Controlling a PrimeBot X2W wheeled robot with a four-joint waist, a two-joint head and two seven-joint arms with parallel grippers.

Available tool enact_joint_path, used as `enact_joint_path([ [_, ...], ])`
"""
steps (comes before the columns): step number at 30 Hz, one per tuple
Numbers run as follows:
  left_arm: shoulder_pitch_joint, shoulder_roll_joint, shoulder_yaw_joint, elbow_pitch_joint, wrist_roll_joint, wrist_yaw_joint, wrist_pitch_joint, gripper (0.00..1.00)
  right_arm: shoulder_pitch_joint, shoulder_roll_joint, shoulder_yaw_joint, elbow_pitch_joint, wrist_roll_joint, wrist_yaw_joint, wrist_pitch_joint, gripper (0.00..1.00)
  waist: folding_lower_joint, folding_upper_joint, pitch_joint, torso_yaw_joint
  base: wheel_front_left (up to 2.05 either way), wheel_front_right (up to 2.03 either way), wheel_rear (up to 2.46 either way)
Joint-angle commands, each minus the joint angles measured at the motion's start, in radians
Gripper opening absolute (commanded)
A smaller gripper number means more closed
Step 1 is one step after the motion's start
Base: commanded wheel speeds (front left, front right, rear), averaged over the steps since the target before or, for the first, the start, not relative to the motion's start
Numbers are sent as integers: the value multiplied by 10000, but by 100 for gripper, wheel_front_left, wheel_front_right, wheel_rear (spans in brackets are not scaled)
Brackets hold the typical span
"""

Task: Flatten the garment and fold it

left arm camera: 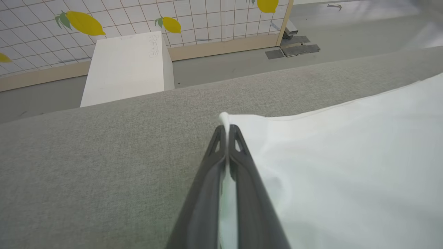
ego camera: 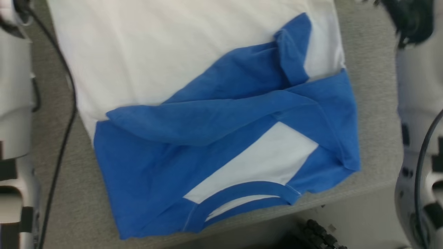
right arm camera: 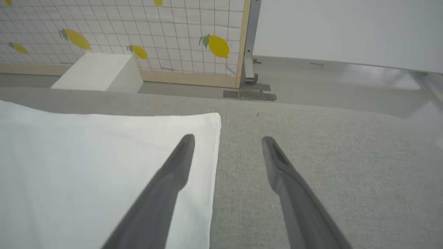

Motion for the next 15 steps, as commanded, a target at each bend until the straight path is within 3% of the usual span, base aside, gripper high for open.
enact_joint_path([
  [1, -183, -223, -102, 56, -102, -80, -163, 0, -529, -15, -281, 493, -332, -15, 314, 100, -1, -1, 160, 736, 0, 0, 0],
  [7, -641, -908, -479, 111, -261, -294, -617, 0, -2242, -153, -1712, 2054, -1638, -15, 1830, 100, -1, -1, 571, 1644, 0, 0, 0],
  [15, -1021, -1457, -659, -186, -478, -391, -1158, 0, -3453, -292, -3254, 2421, -3033, -15, 3178, 100, -1, -1, 1346, 2492, 0, 0, 0],
])
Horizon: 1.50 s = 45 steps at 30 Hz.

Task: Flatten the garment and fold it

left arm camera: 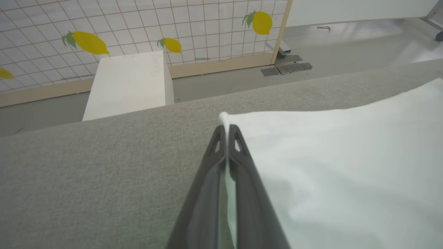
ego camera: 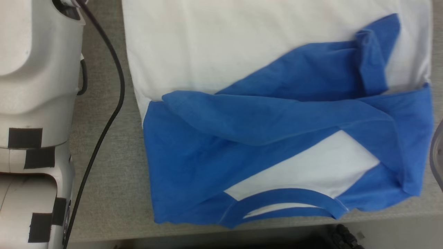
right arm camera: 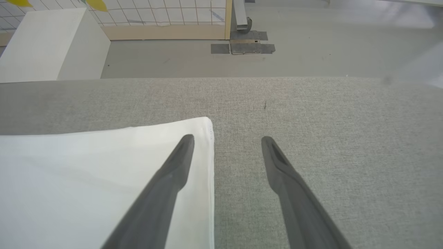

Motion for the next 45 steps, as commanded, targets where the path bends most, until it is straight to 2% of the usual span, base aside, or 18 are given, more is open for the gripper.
enact_joint_path([
  [1, -179, -27, -16, -66, -145, -53, -93, 0, -136, -18, -129, 27, -157, -15, 134, 100, 0, 0, 655, 593, 0, 0, 0],
  [6, -253, -34, -26, -298, -196, -51, -226, 0, -255, -9, -485, 1, -535, -15, 664, 100, 0, 0, 986, 722, 0, 0, 0],
  [7, -254, -33, -39, -326, -197, -52, -240, 0, -269, 0, -498, -8, -559, -15, 744, 97, 0, 0, 1013, 730, 0, 0, 0],
  [9, -261, -42, -76, -381, -196, -46, -259, 0, -306, 17, -492, -46, -602, -15, 913, 34, 0, 0, 1074, 743, 0, 0, 0],
  [11, -261, -63, -118, -414, -210, -54, -270, 0, -327, 33, -441, -104, -630, -15, 1006, 0, 0, 0, 1117, 741, 0, 0, 0],
  [19, -68, 25, -168, -182, -174, -47, -744, 0, -17, -68, 53, -411, -472, -15, 192, 0, 0, 0, 682, 606, 0, 0, 0],
  [25, 673, 95, -106, 75, -290, -234, -2004, 0, 1040, -340, 1230, -520, 520, -15, -1466, 0, 0, 0, -343, 350, 0, 0, 0],
  [28, 1587, 117, -50, 121, -541, -504, -3038, 0, 2300, -690, 2618, -901, 1700, -15, -2918, 0, 0, 0, -1330, 226, 0, 0, 0],
  [34, 3378, 217, 89, -278, -977, -707, -4168, 0, 4623, -1469, 4140, -2095, 3243, -15, -4429, 0, 0, 0, -2787, 151, 0, 0, 0],
  [38, 4868, 231, 41, -807, -1194, -724, -4568, 0, 6361, -2045, 4485, -3069, 3901, -15, -4955, 0, 0, 0, -3593, 252, 0, 0, 0],
  [45, 7720, 123, -114, -1873, -1548, -618, -5280, 0, 9366, -2501, 4386, -4812, 4547, -15, -5401, 0, 0, 0, -4766, 374, 0, 0, 0],
])
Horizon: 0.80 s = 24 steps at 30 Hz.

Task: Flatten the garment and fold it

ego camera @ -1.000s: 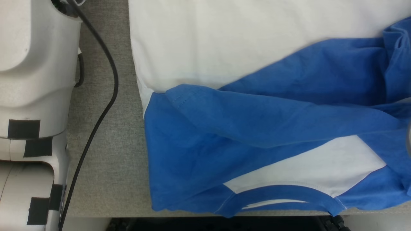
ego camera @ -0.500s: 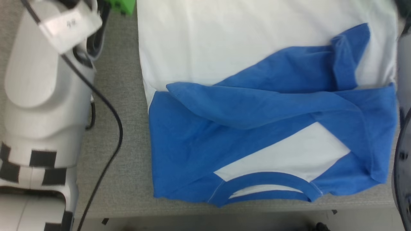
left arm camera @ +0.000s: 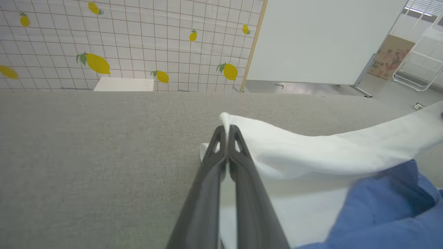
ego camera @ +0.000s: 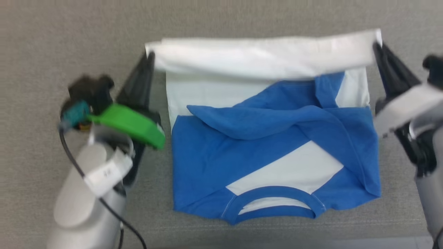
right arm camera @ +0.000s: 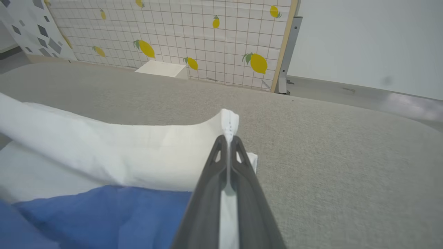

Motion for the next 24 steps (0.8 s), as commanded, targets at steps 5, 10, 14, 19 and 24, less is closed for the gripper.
enact_joint_path([
  [5, 1903, -175, -121, -881, -264, 271, -433, 0, 1993, -8, -739, -1328, 184, -17, 248, 0, 1, -1, -1706, 205, 0, 0, 0],
  [10, 3107, -166, -420, -1516, -290, 338, -483, 0, 3684, 179, -1514, -2578, 44, -17, 794, 0, 1, -1, -2028, 341, 0, 0, 0],
  [14, 3881, -57, -499, -1553, -308, 469, -474, 0, 4696, 387, -2022, -3129, -165, -17, 1047, 0, 1, -1, -2137, 353, 0, 0, 0],
  [19, 4672, -37, -697, -1219, -417, 455, -516, 0, 5656, 679, -2128, -3155, -448, -17, 1493, 0, 1, -1, -2157, 364, 0, 0, 0],
  [24, 4770, 18, -1163, -255, -222, 199, -479, 0, 6129, 782, -1791, -2440, -663, -17, 1807, 0, 1, -1, -2017, 407, 0, 0, 0],
])
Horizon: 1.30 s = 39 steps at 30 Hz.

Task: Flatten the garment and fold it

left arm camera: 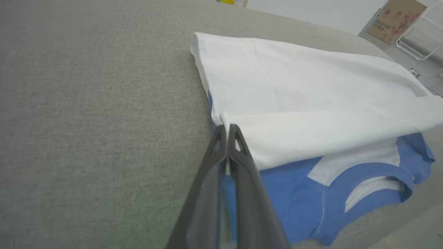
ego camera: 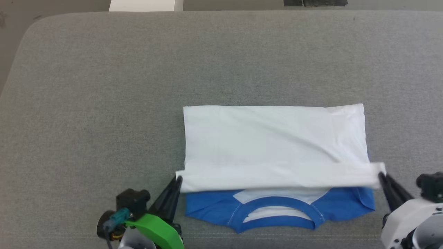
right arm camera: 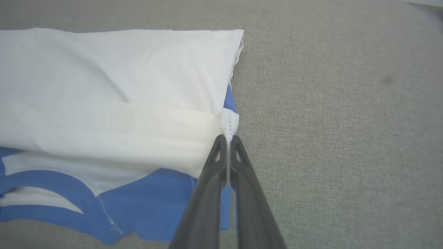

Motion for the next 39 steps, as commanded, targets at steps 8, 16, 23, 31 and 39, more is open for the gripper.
enact_joint_path([
  [8, -389, -401, -450, 2218, 254, -23, -388, 100, -247, 672, 378, 2062, -44, -17, 626, 100, 1, -1, 9, 2, 0, 0, 0],
  [16, -106, -495, 282, 1519, 216, 497, -1145, 100, 168, 985, -364, 976, 136, -17, 359, 100, 1, -1, -596, 137, 0, 0, 0],
  [23, -62, -561, 1424, -152, 865, 885, -1265, 100, 18, 1508, -826, -303, 369, -17, -147, 100, 1, -1, -922, 264, 0, 0, 0],
  [31, -494, -981, 2602, -656, 1821, 725, -1269, 100, -903, 1953, -1310, 642, 568, -17, -211, 100, 1, -1, -991, 412, 0, 0, 0],
  [39, -848, -1408, 3451, -506, 2527, 367, -1269, 100, -2380, 2064, -2114, 3045, 700, -17, 1578, 100, 1, -1, -724, 387, 0, 0, 0],
])
